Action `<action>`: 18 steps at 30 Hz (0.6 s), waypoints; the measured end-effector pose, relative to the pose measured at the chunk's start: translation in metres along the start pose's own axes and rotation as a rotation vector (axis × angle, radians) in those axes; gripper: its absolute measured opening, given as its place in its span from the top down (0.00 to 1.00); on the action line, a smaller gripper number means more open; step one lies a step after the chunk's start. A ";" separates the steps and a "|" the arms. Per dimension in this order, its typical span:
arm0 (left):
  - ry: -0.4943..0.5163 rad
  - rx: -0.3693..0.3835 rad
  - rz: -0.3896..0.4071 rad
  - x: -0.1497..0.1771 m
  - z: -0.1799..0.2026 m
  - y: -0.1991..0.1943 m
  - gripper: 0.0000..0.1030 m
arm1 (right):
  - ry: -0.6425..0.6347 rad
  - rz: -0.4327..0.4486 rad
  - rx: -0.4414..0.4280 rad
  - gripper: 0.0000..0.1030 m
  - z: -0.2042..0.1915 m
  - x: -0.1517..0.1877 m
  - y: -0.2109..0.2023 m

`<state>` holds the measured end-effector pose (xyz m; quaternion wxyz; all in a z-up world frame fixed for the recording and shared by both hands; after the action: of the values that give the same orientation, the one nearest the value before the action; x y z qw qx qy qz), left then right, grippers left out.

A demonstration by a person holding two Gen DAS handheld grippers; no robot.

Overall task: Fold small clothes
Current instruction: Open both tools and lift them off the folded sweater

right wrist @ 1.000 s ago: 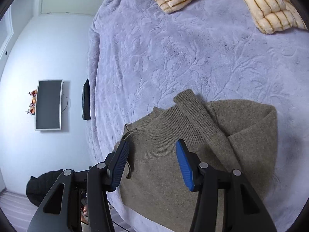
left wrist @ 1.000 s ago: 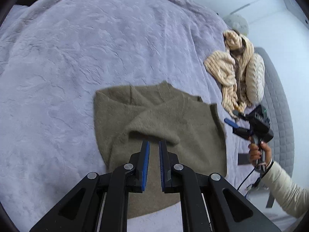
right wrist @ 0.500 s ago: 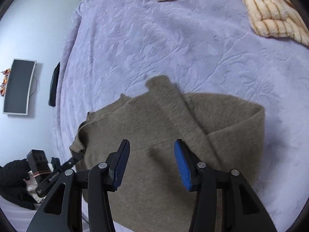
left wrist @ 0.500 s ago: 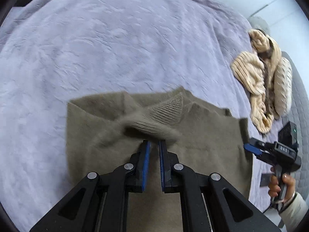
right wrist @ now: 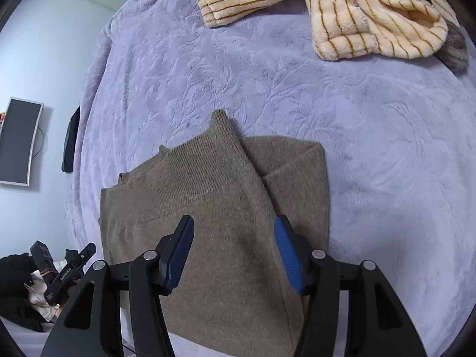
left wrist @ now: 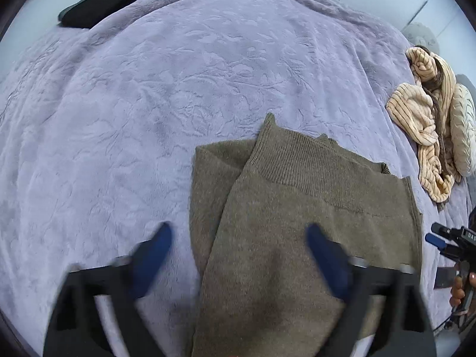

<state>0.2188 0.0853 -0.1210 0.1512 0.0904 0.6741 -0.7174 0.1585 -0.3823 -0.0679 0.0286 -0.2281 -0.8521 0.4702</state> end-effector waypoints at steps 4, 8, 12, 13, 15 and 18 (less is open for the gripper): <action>-0.031 0.032 -0.032 0.022 -0.002 -0.007 0.00 | 0.001 -0.024 0.013 0.39 0.004 0.029 -0.005; -0.025 0.005 -0.077 0.039 0.001 -0.014 0.00 | -0.007 -0.044 0.035 0.32 0.007 0.059 -0.009; 0.012 -0.051 -0.102 0.059 0.004 -0.019 0.00 | -0.013 -0.081 0.064 0.31 0.010 0.090 -0.007; 0.021 -0.059 -0.105 0.063 0.004 -0.021 0.00 | -0.009 -0.092 0.076 0.31 0.013 0.097 -0.006; 0.042 -0.075 -0.112 0.071 0.005 -0.024 0.00 | -0.003 -0.103 0.095 0.31 0.015 0.107 -0.006; 0.067 -0.081 -0.109 0.082 0.007 -0.031 0.00 | 0.006 -0.099 0.090 0.31 0.013 0.126 -0.015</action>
<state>0.1317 0.0724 -0.1192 0.0925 0.0713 0.7112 -0.6932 0.0373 -0.3470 -0.0841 0.0645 -0.1855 -0.8402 0.5055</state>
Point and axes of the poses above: each gripper's, at about its wrist camera, not at the fingertips, and y roughly the way its jaws point, z to its right, x to its underside, the point moved 2 cm from there along y, roughly the way its jaws point, and after that the axes turned 9 degrees about -x, right-handed, at the moved point
